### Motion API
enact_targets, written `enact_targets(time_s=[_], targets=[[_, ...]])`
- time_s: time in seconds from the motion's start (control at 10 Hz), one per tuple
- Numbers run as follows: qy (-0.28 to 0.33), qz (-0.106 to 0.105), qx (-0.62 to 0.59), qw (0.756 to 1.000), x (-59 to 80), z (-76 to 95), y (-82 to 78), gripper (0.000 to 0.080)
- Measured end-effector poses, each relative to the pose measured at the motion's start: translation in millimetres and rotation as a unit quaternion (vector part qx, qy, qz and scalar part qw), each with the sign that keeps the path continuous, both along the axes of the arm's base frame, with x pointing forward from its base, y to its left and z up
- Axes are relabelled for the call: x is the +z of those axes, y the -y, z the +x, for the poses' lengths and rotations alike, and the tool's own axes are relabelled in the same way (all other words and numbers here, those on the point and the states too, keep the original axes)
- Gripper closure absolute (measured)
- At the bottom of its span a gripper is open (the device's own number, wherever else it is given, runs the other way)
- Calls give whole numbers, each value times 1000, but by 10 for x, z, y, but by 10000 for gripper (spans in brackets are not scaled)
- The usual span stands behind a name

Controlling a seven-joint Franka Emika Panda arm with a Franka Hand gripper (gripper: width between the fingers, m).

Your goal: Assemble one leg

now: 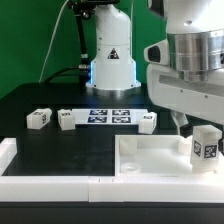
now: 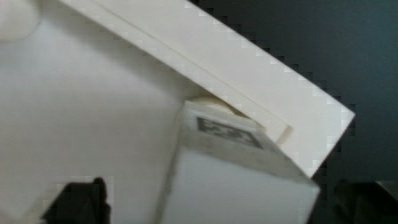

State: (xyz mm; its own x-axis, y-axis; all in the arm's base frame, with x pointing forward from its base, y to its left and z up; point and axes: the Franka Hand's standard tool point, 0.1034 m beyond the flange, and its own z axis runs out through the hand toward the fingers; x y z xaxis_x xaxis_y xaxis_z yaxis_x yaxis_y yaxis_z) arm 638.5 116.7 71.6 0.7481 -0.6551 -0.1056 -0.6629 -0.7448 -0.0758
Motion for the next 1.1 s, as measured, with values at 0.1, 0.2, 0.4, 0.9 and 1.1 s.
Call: enact_targets(time_s=[0.1, 0.2, 0.4, 0.9, 1.1], targets=[[4, -1, 67, 998, -8, 8, -2, 151], [8, -4, 129, 992, -2, 23, -3, 151], [19, -18, 248, 968, 12, 42, -18, 151], [36, -20, 390, 920, 19, 56, -11, 259], [36, -19, 379, 924, 18, 55, -15, 394]])
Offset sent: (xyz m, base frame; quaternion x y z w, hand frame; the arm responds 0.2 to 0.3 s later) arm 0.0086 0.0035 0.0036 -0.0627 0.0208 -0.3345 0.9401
